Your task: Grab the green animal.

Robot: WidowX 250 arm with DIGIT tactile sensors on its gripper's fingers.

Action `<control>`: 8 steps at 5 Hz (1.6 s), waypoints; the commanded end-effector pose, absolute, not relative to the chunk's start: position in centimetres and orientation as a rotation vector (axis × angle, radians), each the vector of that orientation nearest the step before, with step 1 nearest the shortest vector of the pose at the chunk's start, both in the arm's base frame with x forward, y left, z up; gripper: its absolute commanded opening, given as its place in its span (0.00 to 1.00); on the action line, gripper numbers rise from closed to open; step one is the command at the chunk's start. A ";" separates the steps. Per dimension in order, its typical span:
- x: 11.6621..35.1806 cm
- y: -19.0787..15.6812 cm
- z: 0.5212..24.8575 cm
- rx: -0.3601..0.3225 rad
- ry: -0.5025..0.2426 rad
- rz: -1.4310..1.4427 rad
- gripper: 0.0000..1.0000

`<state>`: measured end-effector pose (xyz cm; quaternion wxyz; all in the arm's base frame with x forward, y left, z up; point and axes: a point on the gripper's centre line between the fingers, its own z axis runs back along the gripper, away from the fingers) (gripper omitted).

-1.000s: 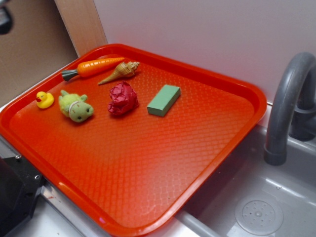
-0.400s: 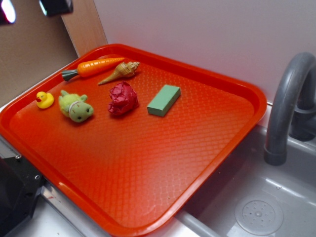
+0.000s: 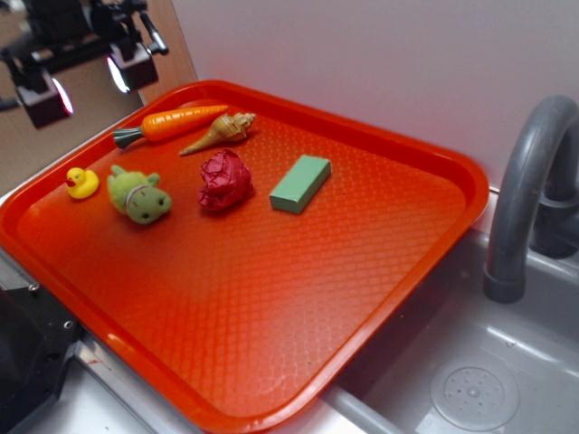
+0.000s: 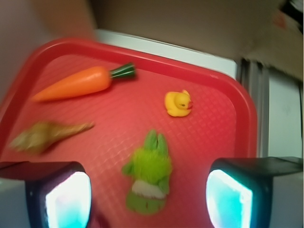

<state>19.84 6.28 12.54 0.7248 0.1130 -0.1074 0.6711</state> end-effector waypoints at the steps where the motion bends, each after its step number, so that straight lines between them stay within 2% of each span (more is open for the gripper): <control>1: 20.5 8.6 9.7 0.265 -0.274 1.551 1.00; 2: 20.1 8.8 8.9 0.279 -0.245 1.553 1.00; 3: 18.9 8.6 9.0 0.289 -0.092 1.583 1.00; 4: 18.7 7.8 8.4 0.237 -0.055 1.531 1.00; 5: 19.4 7.0 7.1 0.164 -0.172 1.464 1.00; 6: 19.8 6.4 6.2 0.161 -0.263 1.442 1.00; 8: 19.2 6.0 3.7 0.191 -0.275 1.426 1.00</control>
